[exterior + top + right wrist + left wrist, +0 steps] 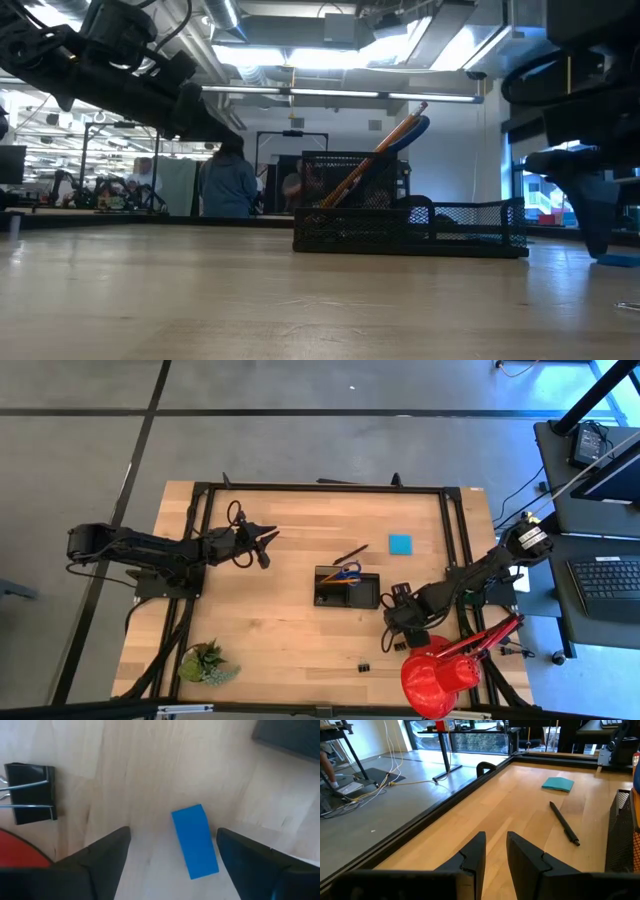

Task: Pick and place office supplies into organizer
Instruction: Put the blue eraser into the black desk organizer

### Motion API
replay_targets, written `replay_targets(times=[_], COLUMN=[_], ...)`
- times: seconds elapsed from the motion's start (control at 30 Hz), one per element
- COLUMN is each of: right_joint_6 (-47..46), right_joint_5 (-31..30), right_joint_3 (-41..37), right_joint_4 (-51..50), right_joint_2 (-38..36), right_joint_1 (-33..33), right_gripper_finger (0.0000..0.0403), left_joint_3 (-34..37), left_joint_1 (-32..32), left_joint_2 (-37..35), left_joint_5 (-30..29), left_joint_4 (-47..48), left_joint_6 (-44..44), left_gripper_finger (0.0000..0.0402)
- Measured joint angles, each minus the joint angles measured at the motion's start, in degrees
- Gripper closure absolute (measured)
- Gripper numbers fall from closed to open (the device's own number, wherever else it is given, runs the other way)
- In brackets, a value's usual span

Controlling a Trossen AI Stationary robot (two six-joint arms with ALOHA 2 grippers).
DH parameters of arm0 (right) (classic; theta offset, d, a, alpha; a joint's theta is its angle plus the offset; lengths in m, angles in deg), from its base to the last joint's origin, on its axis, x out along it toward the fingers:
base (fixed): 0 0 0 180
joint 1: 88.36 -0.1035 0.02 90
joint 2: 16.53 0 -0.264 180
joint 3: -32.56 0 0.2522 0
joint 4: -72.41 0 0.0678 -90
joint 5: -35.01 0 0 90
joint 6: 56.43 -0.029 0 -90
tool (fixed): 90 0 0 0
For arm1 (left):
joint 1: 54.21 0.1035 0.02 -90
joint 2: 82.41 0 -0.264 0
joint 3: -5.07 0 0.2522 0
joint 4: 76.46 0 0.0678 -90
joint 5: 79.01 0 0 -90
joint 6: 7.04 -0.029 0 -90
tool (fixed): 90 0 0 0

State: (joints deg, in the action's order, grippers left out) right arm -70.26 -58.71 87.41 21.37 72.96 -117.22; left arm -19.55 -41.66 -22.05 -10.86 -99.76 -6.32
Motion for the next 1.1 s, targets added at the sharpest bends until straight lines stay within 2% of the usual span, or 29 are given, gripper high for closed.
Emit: replay_targets(times=[0.37,1.1], right_joint_6=[0.94,2.41], right_joint_5=[1.92,-0.95], right_joint_3=[-0.15,-0.3], right_joint_4=[1.11,2.45], right_joint_2=[0.13,0.2], right_joint_1=[2.42,2.47], right_gripper_finger=[0.0174,0.03], left_joint_3=[0.0,0.0], left_joint_1=[-0.01,-0.01], left_joint_2=[0.0,0.0], left_joint_5=[0.0,0.0], left_joint_4=[0.0,0.0], left_joint_6=[0.01,0.0], left_gripper_finger=[0.0329,0.0329])
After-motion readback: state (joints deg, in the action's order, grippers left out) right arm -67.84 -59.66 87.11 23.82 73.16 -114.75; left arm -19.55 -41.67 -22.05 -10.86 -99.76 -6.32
